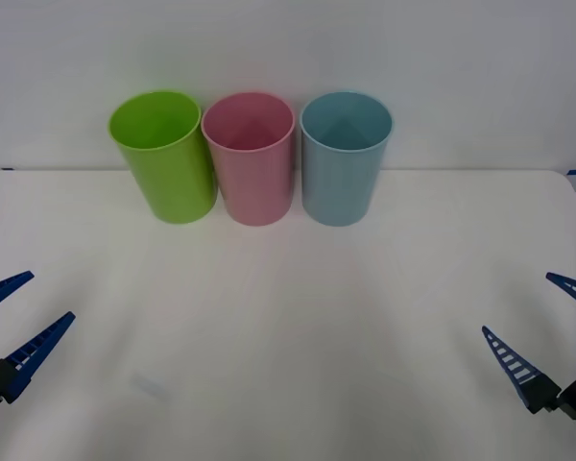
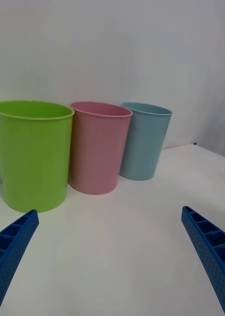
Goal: Grasp the object on the table and drop it into the matching bin: aluminum can to the light blue bin, PET bottle to the pink bin.
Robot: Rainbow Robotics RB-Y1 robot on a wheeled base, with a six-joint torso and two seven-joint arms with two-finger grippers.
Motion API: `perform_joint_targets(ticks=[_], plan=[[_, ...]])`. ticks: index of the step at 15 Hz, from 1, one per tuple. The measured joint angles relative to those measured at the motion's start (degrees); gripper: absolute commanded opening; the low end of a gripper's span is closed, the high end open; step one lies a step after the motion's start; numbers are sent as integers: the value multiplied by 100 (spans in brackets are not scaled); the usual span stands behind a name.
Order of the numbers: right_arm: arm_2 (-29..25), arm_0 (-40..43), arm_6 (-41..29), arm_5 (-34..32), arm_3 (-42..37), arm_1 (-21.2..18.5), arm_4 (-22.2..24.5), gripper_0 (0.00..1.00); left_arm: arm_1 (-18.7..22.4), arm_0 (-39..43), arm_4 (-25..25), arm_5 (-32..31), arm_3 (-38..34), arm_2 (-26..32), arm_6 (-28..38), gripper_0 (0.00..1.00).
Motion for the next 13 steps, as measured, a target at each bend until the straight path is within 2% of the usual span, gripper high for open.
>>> perform_joint_targets(ticks=[5, 7, 13], plan=[[-303, -1137, -39, -1328, 1356, -174, 15, 100, 0, 0, 0, 0, 0, 0, 0, 100], [-294, -1433, -102, -1450, 1666, -282, 18, 100, 0, 0, 0, 0, 0, 0, 0, 100], [-273, -1485, -194, -1417, 1721, -306, 210, 100, 0, 0, 0, 0, 0, 0, 0, 100]])
